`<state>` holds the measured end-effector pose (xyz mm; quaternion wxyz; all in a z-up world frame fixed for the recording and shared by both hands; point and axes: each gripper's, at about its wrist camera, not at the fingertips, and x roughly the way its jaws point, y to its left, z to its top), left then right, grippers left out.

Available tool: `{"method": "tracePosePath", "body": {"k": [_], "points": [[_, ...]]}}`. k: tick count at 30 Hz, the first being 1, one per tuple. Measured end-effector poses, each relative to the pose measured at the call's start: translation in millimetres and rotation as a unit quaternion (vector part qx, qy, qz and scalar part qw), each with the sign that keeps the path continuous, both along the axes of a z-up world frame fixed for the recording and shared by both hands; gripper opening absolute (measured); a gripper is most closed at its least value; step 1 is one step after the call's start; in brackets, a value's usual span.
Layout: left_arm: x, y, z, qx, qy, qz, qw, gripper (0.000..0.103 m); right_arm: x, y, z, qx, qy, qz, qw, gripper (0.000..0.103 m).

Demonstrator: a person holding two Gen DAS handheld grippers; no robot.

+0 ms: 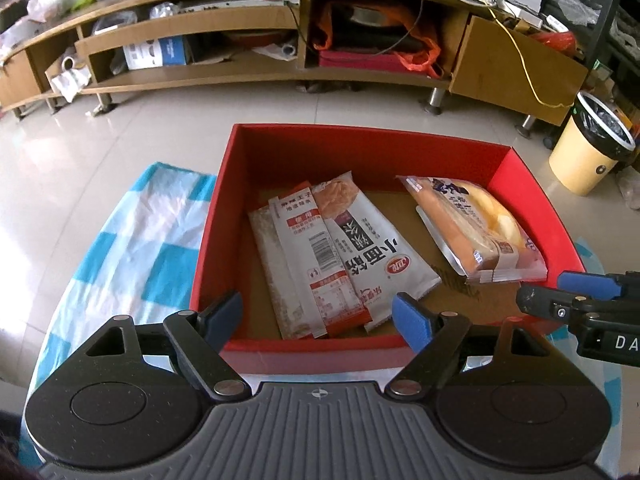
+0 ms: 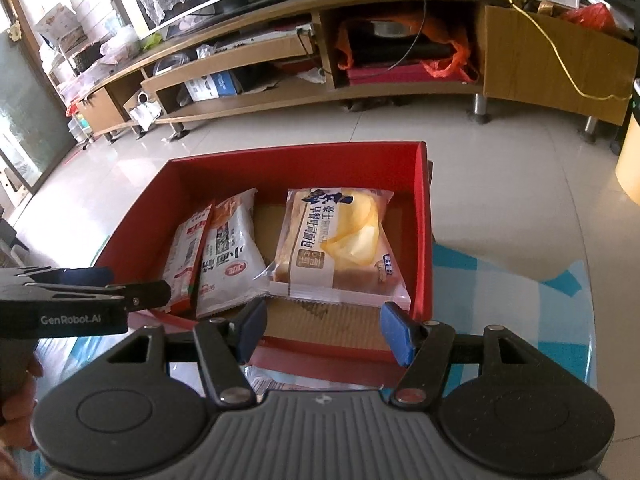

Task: Organize snacks
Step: 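Withdraw both open tools from the box back over the cloth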

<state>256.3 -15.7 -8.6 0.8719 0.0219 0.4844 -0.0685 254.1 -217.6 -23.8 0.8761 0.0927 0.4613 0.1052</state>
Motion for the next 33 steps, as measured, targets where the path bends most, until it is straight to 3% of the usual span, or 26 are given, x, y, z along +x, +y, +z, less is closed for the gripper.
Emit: {"method": "tracePosePath", "body": {"k": [6,16,33], "points": [[-13,2,3,-0.008,0.003,0.002,1.0,0.086,-11,0,3,-0.002,0.006,0.002,1.0,0.062],[-48,11,35,-0.046,-0.02,0.01,0.9987,0.088,-45,4,29,0.005,-0.036,-0.013,0.999,0.066],[-117,73,24,-0.041,0.017,0.086,0.9953,0.089,-94,22,20,0.008,-0.014,0.017,1.0,0.066]]}}
